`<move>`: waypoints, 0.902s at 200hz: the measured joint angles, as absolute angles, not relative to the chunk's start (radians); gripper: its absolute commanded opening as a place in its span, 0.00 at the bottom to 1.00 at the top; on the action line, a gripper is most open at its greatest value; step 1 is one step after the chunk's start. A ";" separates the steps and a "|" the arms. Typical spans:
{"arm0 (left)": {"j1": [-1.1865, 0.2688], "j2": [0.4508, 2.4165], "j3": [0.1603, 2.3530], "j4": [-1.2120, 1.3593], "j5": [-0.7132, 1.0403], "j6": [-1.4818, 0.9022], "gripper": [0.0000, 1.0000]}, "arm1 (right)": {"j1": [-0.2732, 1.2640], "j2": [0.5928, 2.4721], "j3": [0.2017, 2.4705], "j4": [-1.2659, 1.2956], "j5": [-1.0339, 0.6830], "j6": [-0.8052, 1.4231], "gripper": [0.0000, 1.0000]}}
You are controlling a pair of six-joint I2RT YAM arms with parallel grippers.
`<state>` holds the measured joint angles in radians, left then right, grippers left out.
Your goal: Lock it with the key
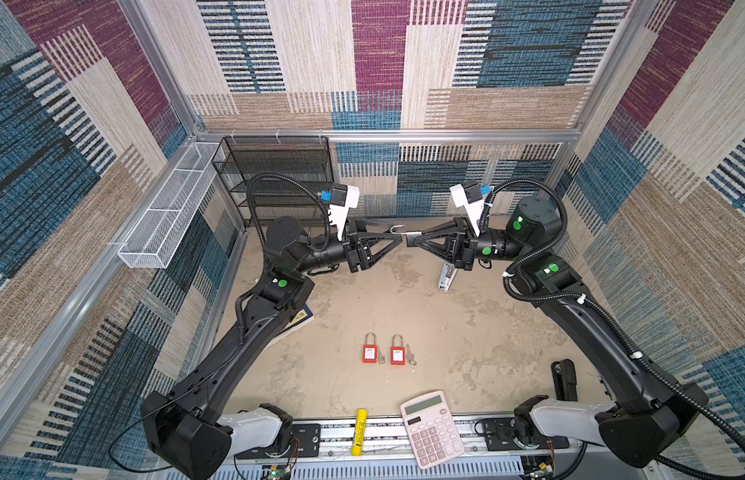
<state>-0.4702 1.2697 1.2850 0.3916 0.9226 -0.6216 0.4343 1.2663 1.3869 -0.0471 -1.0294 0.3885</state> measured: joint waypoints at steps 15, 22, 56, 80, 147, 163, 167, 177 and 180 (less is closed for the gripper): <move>-0.469 1.280 1.321 0.393 0.923 -0.622 0.54 | 0.434 1.263 1.377 -0.047 -1.029 0.389 0.00; -0.469 1.285 1.334 0.394 0.925 -0.622 0.54 | 0.434 1.262 1.374 -0.047 -1.029 0.389 0.00; -0.469 1.305 1.352 0.393 0.934 -0.622 0.54 | 0.434 1.248 1.364 -0.042 -1.029 0.393 0.00; -0.470 1.312 1.357 0.400 0.946 -0.625 0.54 | 0.434 1.246 1.351 -0.043 -1.029 0.393 0.00; -0.472 1.292 1.359 0.404 0.946 -0.625 0.54 | 0.431 1.259 1.351 -0.051 -1.026 0.377 0.00; -0.473 1.291 1.357 0.400 0.946 -0.625 0.54 | 0.430 1.268 1.353 -0.054 -1.021 0.377 0.00; -0.473 1.290 1.357 0.400 0.946 -0.625 0.54 | 0.430 1.270 1.355 -0.055 -1.021 0.376 0.00; -0.473 1.288 1.353 0.400 0.946 -0.625 0.54 | 0.430 1.274 1.359 -0.059 -1.021 0.376 0.00; -0.473 1.287 1.351 0.400 0.946 -0.625 0.53 | 0.430 1.275 1.361 -0.059 -1.021 0.375 0.00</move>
<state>-0.4732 1.2869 1.3510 0.4004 0.9463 -0.6250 0.4297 1.2751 1.3605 -0.0589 -1.0210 0.3748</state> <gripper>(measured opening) 0.535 0.148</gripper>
